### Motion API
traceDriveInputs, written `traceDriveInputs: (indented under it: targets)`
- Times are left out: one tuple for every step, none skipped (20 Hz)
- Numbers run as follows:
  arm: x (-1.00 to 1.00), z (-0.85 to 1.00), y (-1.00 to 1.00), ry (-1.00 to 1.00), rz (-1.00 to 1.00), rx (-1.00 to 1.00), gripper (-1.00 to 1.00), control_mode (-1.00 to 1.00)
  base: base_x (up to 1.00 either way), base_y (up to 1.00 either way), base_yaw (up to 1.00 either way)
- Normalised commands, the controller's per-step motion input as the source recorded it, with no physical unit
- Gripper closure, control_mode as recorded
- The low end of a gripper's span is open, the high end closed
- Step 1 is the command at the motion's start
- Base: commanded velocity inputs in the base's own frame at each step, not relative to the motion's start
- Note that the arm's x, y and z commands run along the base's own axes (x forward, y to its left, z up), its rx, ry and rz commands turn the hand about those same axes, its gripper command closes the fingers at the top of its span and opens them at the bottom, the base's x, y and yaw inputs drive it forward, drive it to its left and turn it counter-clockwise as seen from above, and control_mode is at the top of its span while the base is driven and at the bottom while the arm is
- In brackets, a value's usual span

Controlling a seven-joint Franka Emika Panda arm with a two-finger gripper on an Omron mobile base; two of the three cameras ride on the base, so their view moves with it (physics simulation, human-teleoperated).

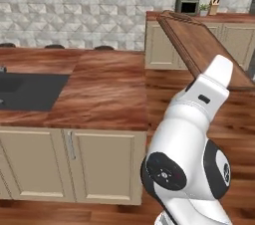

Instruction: Move the cutting board and knife to the sink. Then move spray from the cabinet to the counter.

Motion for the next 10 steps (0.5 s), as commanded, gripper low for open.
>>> traceDriveInputs:
  targets:
    - [0.00, 0.00, 0.00, 0.00, 0.00, 0.00, 1.00, 1.00, 0.55, 1.00, 0.00]
    - [0.00, 0.00, 0.00, 0.00, 0.00, 0.00, 1.00, 1.00, 0.54, 1.00, 0.00]
    - [0.00, 0.00, 0.00, 0.00, 0.00, 0.00, 1.00, 1.00, 0.57, 1.00, -0.02]
    - [0.00, 0.00, 0.00, 0.00, 0.00, 0.00, 1.00, 1.00, 0.69, 1.00, -0.05]
    - [0.00, 0.00, 0.00, 0.00, 0.00, 0.00, 1.00, 1.00, 0.70, 1.00, -0.08]
    - [0.00, 0.00, 0.00, 0.00, 0.00, 0.00, 1.00, 1.00, 0.71, 1.00, -0.12]
    - [0.00, 0.00, 0.00, 0.00, 0.00, 0.00, 1.00, 1.00, 0.69, 1.00, -0.13]
    - [0.00, 0.00, 0.00, 0.00, 0.00, 0.00, 1.00, 1.00, 0.69, 1.00, -0.14]
    - [0.00, 0.00, 0.00, 0.00, 0.00, 0.00, 1.00, 1.00, 0.67, 1.00, -0.14]
    - [0.00, 0.00, 0.00, 0.00, 0.00, 0.00, 1.00, 1.00, 0.62, 1.00, -0.12]
